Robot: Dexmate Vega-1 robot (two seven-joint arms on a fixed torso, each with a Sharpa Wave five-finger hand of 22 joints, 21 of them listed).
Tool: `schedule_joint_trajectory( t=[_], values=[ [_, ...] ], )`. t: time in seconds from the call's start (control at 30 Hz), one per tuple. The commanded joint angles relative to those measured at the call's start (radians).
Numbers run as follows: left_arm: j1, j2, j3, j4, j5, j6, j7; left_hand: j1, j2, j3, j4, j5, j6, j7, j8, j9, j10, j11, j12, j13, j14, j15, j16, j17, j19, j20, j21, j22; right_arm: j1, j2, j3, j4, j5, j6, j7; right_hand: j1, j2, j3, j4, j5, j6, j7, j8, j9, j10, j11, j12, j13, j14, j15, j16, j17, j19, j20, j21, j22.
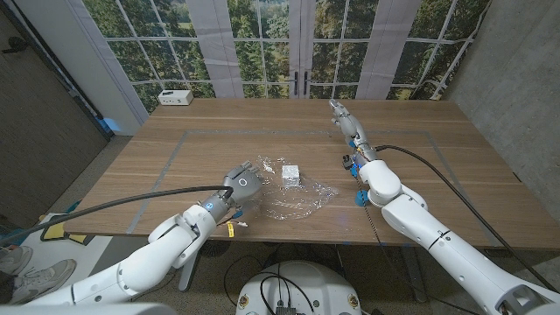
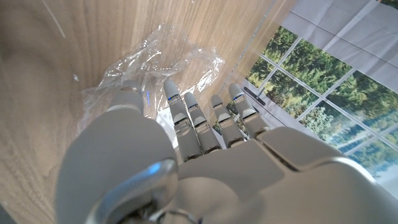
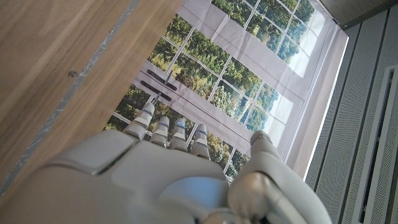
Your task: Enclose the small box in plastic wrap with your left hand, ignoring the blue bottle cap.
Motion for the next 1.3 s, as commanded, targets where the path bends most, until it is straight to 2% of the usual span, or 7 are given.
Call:
schedule_joint_trajectory(
  t=[0.03, 0.3, 0.6, 0.87, 1.03, 1.23, 1.3],
  values=[
    [-0.009, 0.027, -0.047, -0.064, -0.204, -0.08, -0.182, -0.038, 0.002, -0.014, 0.014, 0.009, -0.005, 0.003, -0.009, -0.004, -0.002, 0.008, -0.003, 0.0, -0.01, -0.086, -0.002, 0.007, -0.007, 0.003, -0.005, 0.003, -0.003, 0.005, 0.004, 0.013, 0.012, 0.006, 0.0, 0.006, 0.004, 0.008, -0.002, 0.0, 0.002, -0.007, 0.0, 0.002, 0.004, 0.002, -0.001, 0.001, 0.002, 0.003, 0.002, 0.003, -0.001, -0.002, 0.003, 0.003],
    [-0.039, 0.036, -0.031, -0.086, -0.178, -0.109, -0.277, -0.114, -0.006, -0.047, 0.051, 0.019, -0.022, -0.002, -0.032, -0.016, -0.016, 0.025, -0.007, -0.006, -0.027, -0.071, -0.003, 0.009, -0.017, 0.012, -0.012, 0.003, -0.005, -0.003, 0.008, 0.017, 0.013, 0.014, 0.006, 0.005, 0.005, 0.009, -0.001, 0.0, 0.002, -0.007, 0.0, 0.002, 0.005, 0.002, -0.001, 0.002, 0.002, 0.003, 0.002, 0.004, 0.0, -0.003, 0.003, 0.003],
    [-0.056, 0.004, 0.006, -0.079, -0.039, -0.116, -0.324, -0.034, -0.106, -0.076, -0.023, 0.058, -0.093, -0.048, -0.065, -0.026, -0.065, 0.016, -0.018, -0.013, -0.053, -0.063, -0.008, -0.001, -0.021, 0.021, -0.027, 0.001, -0.012, -0.002, 0.015, 0.019, 0.023, 0.024, 0.004, 0.005, 0.004, 0.009, 0.0, 0.0, 0.001, -0.008, 0.0, 0.002, 0.005, 0.001, -0.001, 0.002, 0.001, 0.002, 0.001, 0.004, -0.001, -0.004, 0.003, 0.003],
    [-0.073, -0.028, 0.036, -0.069, 0.08, -0.132, -0.376, 0.078, -0.082, -0.049, -0.075, 0.088, -0.102, -0.086, -0.058, -0.024, -0.081, -0.005, -0.015, -0.013, -0.062, -0.074, -0.005, -0.003, -0.007, 0.003, -0.029, 0.002, -0.014, -0.011, 0.02, 0.023, 0.033, 0.029, 0.018, 0.003, 0.004, 0.009, 0.002, 0.0, 0.002, -0.007, 0.0, 0.002, 0.005, 0.002, -0.001, 0.002, 0.001, 0.002, 0.001, 0.004, -0.002, -0.004, 0.003, 0.003],
    [-0.057, -0.041, 0.052, -0.02, 0.173, -0.106, -0.286, 0.121, -0.058, -0.034, -0.092, 0.092, -0.106, -0.096, -0.058, -0.023, -0.076, -0.021, -0.01, -0.014, -0.061, -0.084, -0.003, -0.004, -0.003, -0.005, -0.029, 0.002, -0.012, -0.009, 0.018, 0.033, 0.034, 0.044, 0.026, 0.001, 0.003, 0.008, 0.003, 0.0, 0.003, -0.006, 0.0, 0.002, 0.006, 0.001, -0.001, 0.002, 0.001, 0.002, 0.002, 0.005, -0.001, -0.002, 0.003, 0.003],
    [-0.042, -0.038, 0.025, 0.046, 0.033, -0.107, -0.111, 0.161, -0.039, -0.033, -0.105, 0.082, -0.042, -0.099, -0.034, -0.02, -0.008, -0.057, 0.018, -0.013, -0.012, -0.129, 0.016, -0.004, 0.027, -0.031, -0.022, 0.002, -0.009, -0.022, 0.019, 0.027, 0.043, 0.03, 0.045, 0.001, 0.001, 0.008, 0.002, 0.0, 0.002, -0.002, 0.0, 0.002, 0.008, 0.006, 0.0, 0.002, 0.004, 0.007, 0.002, 0.004, 0.001, 0.005, 0.004, 0.003],
    [-0.038, -0.04, 0.043, 0.065, 0.089, -0.087, -0.06, 0.168, -0.032, -0.033, -0.106, 0.077, -0.056, -0.097, -0.041, -0.02, 0.009, -0.057, 0.024, -0.012, 0.009, -0.138, 0.023, -0.003, 0.035, -0.035, -0.019, 0.003, -0.014, -0.016, 0.019, 0.014, 0.026, 0.014, 0.012, 0.002, 0.0, 0.008, 0.002, 0.0, 0.002, -0.001, 0.0, 0.002, 0.006, 0.007, -0.001, 0.002, 0.003, 0.008, 0.002, 0.004, 0.0, 0.006, 0.003, 0.003]
  ],
)
